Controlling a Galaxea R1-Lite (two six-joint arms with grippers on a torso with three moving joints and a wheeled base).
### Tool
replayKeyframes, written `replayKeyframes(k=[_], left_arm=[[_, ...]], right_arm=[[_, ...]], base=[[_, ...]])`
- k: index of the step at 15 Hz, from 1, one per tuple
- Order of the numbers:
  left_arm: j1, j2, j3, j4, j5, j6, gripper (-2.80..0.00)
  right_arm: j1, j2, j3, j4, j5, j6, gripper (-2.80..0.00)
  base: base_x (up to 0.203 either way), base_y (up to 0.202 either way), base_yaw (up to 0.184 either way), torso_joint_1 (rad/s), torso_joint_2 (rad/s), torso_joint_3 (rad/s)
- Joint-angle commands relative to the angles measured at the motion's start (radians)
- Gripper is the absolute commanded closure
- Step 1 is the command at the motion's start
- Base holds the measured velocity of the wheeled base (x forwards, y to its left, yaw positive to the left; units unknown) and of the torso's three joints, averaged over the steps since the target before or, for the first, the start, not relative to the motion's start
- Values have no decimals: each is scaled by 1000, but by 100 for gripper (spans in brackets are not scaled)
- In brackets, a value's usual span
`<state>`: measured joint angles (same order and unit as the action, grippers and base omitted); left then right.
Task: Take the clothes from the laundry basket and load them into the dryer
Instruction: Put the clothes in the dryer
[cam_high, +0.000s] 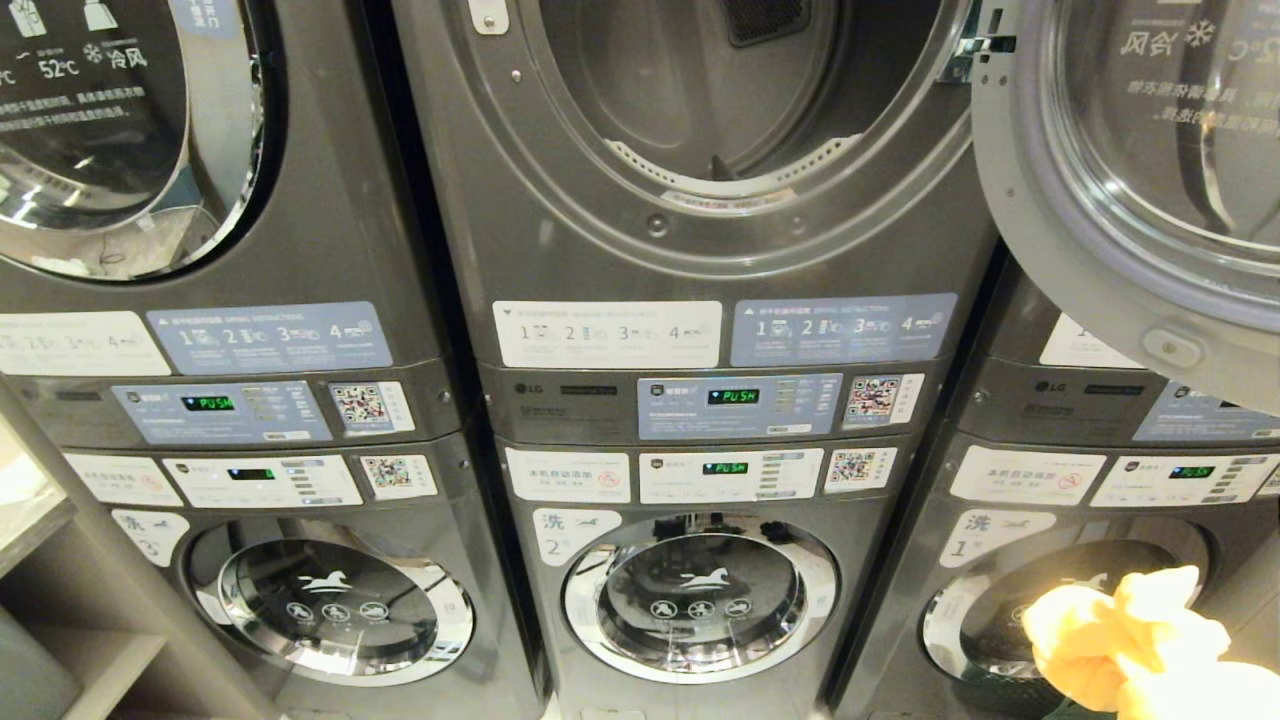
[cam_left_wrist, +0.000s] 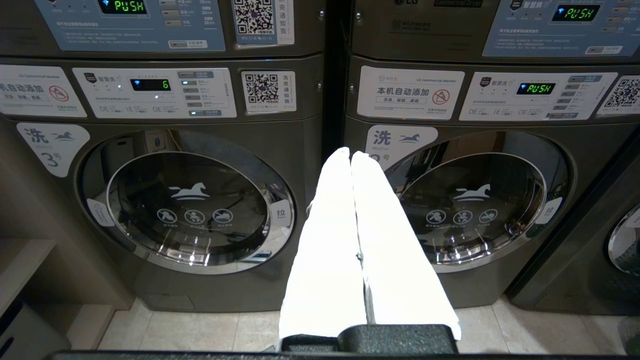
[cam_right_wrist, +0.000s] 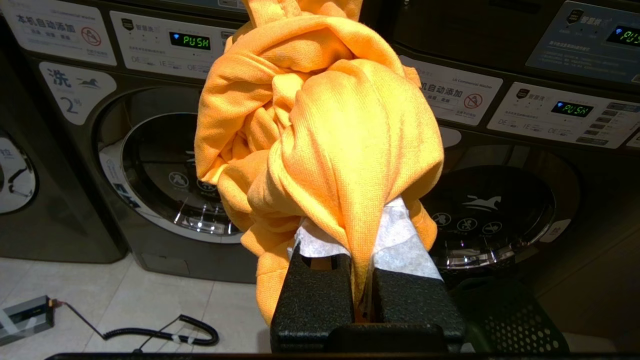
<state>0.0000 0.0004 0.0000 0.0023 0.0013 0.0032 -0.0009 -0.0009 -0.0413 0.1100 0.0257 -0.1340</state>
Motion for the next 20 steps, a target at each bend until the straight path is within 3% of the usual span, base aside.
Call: replayKeyframes(k=[1, 5, 14, 20], left_arm=[[1, 0, 0, 0, 0, 1, 0], [0, 0, 0, 1, 0, 1, 0], [0, 0, 0, 1, 0, 1, 0], [1, 0, 0, 1, 0, 3, 0]], right_arm=[[-1, -1, 0, 0, 0, -1, 0], [1, -1, 1, 0, 0, -1, 0], [0, -1, 1, 0, -1, -13, 0], [0, -1, -16, -25, 56, -79, 0]], base=[[0, 0, 0, 0, 0, 0], [0, 0, 0, 0, 0, 0], [180, 0, 1, 7, 1, 2], [11, 0, 0, 3, 3, 0]])
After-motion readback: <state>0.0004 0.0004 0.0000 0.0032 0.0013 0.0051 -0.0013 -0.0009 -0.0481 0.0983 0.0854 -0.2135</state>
